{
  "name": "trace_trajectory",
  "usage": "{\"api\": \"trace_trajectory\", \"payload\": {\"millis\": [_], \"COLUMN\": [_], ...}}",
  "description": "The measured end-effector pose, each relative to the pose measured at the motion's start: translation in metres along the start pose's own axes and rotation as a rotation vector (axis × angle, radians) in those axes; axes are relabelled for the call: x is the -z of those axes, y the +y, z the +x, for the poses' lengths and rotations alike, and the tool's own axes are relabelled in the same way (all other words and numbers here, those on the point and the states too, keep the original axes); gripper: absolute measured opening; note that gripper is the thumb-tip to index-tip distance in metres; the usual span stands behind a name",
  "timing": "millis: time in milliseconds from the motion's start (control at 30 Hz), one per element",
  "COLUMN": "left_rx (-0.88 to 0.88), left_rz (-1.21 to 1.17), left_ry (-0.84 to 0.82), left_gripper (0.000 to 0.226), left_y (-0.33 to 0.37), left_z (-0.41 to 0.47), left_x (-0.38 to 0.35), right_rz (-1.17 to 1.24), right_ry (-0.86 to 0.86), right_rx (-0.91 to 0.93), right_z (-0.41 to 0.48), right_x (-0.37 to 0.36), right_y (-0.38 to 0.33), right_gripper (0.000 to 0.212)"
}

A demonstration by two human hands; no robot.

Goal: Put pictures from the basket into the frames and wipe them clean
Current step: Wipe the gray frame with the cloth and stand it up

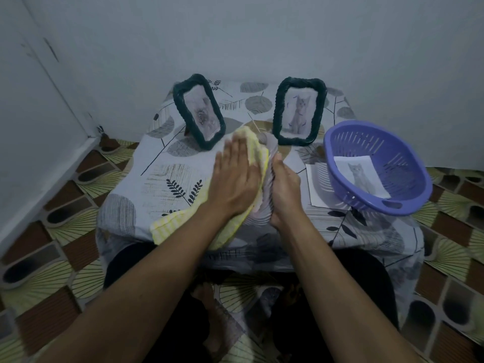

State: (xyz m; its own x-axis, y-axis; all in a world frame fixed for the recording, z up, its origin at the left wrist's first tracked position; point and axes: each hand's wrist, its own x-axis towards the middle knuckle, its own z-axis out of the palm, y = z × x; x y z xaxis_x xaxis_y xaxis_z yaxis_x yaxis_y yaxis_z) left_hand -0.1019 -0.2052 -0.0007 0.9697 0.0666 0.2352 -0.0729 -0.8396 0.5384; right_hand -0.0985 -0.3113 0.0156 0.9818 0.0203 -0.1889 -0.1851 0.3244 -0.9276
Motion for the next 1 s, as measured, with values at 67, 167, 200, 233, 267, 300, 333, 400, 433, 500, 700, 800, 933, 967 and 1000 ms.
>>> {"api": "trace_trajectory", "payload": {"millis": [67, 167, 200, 233, 267, 300, 333, 400, 433, 500, 700, 800, 933, 967, 1000], "left_rx": [-0.174, -0.347, -0.349, -0.313, -0.248, -0.165, -0.078, 0.066, 0.116, 0.162, -0.143, -0.337, -0.417, -0.392, -0.345], "left_rz": [-0.046, 0.045, 0.089, 0.126, 0.156, 0.175, 0.181, 0.159, 0.147, 0.151, 0.119, 0.135, 0.263, 0.282, 0.293], "left_ry": [-0.036, -0.093, -0.097, -0.097, -0.093, -0.082, -0.064, -0.013, 0.013, 0.049, -0.044, -0.152, -0.181, -0.167, -0.146], "left_gripper": [0.068, 0.063, 0.062, 0.061, 0.061, 0.060, 0.060, 0.062, 0.062, 0.065, 0.065, 0.064, 0.062, 0.063, 0.064], "left_y": [0.003, -0.006, -0.013, -0.020, -0.026, -0.032, -0.034, -0.034, -0.031, -0.022, -0.008, -0.012, -0.023, -0.025, -0.026], "left_z": [-0.015, -0.034, -0.036, -0.034, -0.030, -0.024, -0.017, -0.002, 0.005, 0.016, -0.004, -0.020, -0.024, -0.022, -0.017], "left_x": [-0.005, -0.012, -0.013, -0.012, -0.010, -0.008, -0.005, 0.003, 0.008, 0.015, 0.001, -0.007, -0.011, -0.010, -0.009], "right_rz": [0.024, 0.068, 0.078, 0.075, 0.074, 0.085, 0.095, 0.075, 0.060, 0.066, 0.178, 0.162, 0.107, 0.083, 0.052], "right_ry": [0.028, 0.069, 0.068, 0.070, 0.073, 0.067, 0.048, 0.011, -0.006, -0.030, 0.019, 0.070, 0.069, 0.056, 0.043], "right_rx": [0.016, 0.052, 0.059, 0.063, 0.060, 0.050, 0.034, -0.001, -0.017, -0.041, -0.109, -0.128, -0.120, -0.121, -0.123], "right_z": [0.004, 0.015, 0.017, 0.018, 0.018, 0.017, 0.014, 0.008, 0.005, 0.002, 0.003, 0.008, 0.009, 0.007, 0.004], "right_x": [0.001, 0.010, 0.012, 0.014, 0.015, 0.015, 0.013, 0.007, 0.005, 0.002, -0.001, 0.007, 0.014, 0.013, 0.011], "right_y": [-0.008, -0.015, -0.017, -0.018, -0.018, -0.017, -0.016, -0.009, -0.004, 0.005, -0.003, -0.004, -0.004, -0.003, -0.001], "right_gripper": [0.039, 0.037, 0.037, 0.037, 0.035, 0.034, 0.034, 0.036, 0.035, 0.030, 0.035, 0.040, 0.039, 0.039, 0.039]}}
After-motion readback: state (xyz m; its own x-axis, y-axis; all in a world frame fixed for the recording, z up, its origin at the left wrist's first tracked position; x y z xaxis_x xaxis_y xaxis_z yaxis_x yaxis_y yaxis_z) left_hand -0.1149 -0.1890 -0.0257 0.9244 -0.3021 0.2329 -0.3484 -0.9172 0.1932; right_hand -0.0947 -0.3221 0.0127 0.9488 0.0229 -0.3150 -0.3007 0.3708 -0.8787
